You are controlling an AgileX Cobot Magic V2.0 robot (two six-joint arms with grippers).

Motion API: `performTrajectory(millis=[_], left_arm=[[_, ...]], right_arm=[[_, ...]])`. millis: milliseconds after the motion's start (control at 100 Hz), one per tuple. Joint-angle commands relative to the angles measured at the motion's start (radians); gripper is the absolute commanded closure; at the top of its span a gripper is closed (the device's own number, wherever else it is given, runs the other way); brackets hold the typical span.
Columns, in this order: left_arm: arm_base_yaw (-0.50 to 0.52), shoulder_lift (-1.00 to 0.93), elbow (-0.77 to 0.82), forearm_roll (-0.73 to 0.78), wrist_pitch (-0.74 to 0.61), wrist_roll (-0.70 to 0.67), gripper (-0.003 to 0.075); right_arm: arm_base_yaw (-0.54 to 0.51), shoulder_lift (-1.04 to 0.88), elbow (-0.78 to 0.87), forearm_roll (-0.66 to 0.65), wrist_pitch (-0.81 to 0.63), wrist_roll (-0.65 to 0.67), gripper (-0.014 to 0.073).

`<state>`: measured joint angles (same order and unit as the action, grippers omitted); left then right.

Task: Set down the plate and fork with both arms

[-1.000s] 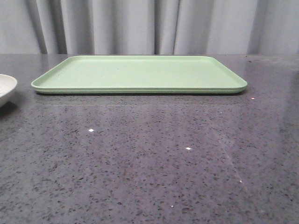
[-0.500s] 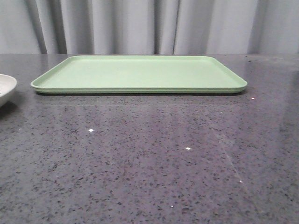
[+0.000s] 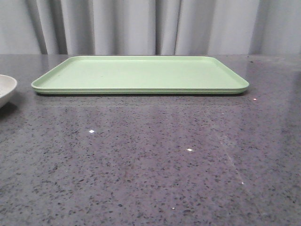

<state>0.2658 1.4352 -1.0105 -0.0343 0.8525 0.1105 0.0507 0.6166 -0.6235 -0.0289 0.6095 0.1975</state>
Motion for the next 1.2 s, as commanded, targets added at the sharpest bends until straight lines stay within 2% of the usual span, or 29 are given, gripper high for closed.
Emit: performTrajectory(millis=[0, 100, 170, 360, 530, 880, 1110, 1190], left_arm=[[0.001, -0.011, -0.033, -0.010, -0.038, 0.001, 0.0302], [0.001, 0.001, -0.033, -0.010, -0.038, 0.001, 0.0307], [0.001, 0.003, -0.033, -0.010, -0.038, 0.001, 0.0351], [0.001, 0.003, -0.033, -0.010, -0.019, 0.021, 0.0594], [0.001, 0.003, -0.033, -0.015, 0.006, 0.046, 0.0739], [0.010, 0.003, -0.035, -0.128, 0.090, 0.166, 0.0740], [0.067, -0.021, -0.038, -0.334, 0.141, 0.336, 0.0740], [0.079, -0.041, -0.038, -0.372, 0.150, 0.351, 0.0740]], right_arm=[[-0.002, 0.007, -0.034, -0.010, -0.066, -0.006, 0.0067], [-0.002, 0.007, -0.034, -0.010, -0.066, -0.006, 0.0067], [-0.002, 0.007, -0.034, -0.010, -0.066, -0.006, 0.0067], [-0.002, 0.007, -0.034, -0.010, -0.066, -0.006, 0.0067], [-0.002, 0.007, -0.034, -0.010, -0.066, -0.006, 0.0067], [-0.002, 0.007, -0.034, -0.010, -0.066, -0.006, 0.0067], [-0.002, 0.007, -0.034, -0.010, -0.066, -0.006, 0.0067], [-0.002, 0.007, -0.034, -0.010, -0.065, -0.006, 0.0067]])
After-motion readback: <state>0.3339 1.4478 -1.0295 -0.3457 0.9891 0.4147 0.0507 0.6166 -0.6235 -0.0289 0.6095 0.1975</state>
